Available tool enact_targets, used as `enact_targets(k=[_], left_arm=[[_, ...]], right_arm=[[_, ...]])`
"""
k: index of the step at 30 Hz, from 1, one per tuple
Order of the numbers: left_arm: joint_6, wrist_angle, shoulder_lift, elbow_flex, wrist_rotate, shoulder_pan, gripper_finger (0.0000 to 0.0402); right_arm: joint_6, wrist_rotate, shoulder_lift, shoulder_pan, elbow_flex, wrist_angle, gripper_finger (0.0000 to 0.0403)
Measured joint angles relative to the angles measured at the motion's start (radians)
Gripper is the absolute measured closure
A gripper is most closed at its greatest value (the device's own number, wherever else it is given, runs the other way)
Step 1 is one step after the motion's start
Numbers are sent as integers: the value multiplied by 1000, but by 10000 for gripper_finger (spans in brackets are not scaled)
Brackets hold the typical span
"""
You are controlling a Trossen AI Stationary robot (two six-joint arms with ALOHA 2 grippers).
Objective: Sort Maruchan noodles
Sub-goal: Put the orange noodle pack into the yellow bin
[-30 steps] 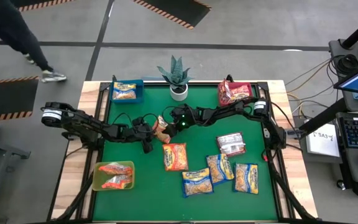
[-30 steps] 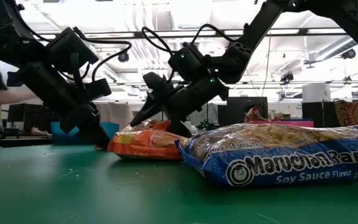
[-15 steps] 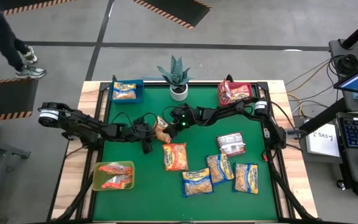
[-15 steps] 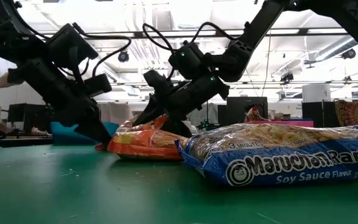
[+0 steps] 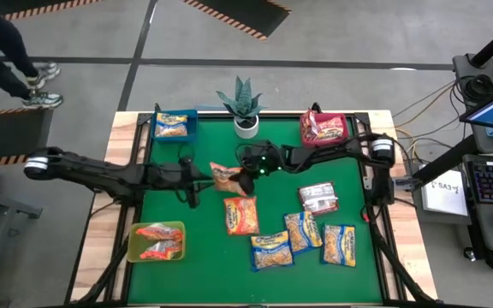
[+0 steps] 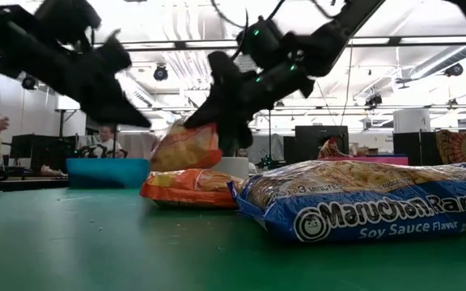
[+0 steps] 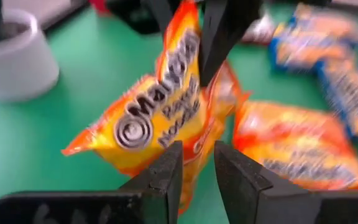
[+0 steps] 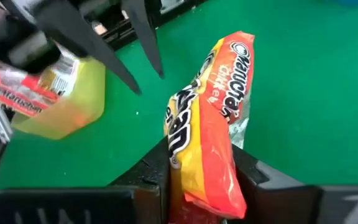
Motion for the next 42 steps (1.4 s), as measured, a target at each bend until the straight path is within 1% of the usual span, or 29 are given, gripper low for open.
enact_targets(k=[3, 6, 9, 11, 15, 18, 22, 26, 31, 38, 42], left_arm=[[6, 30, -67, 0, 7, 0, 326], [6, 95, -101, 0, 7, 0, 321], [7, 159, -102, -1, 22, 0, 308], [7, 170, -94, -2, 23, 0, 292], [-2, 210, -58, -2, 19, 0, 244], [-8, 260, -5, -5, -12, 0, 197], [35, 336, 99, -8, -22, 0, 140], [84, 441, 214, -8, -22, 0, 104], [127, 588, 348, -8, 12, 3, 96], [138, 800, 546, -8, 15, 23, 111], [138, 913, 633, -6, 15, 23, 125]], right_arm=[[-43, 62, -58, 16, -49, -1, 328], [-84, 100, -111, 29, -103, -1, 348], [-141, 169, -147, 51, -152, 2, 371], [-194, 220, -160, 72, -183, 21, 384], [-273, 298, -177, 107, -234, 72, 388], [-357, 332, -177, 133, -258, 99, 388], [-463, 401, -164, 175, -261, 111, 388], [-523, 429, -156, 193, -261, 108, 389], [-527, 430, -156, 194, -261, 107, 389], [-530, 430, -156, 194, -261, 104, 390], [-530, 429, -156, 195, -261, 103, 390]])
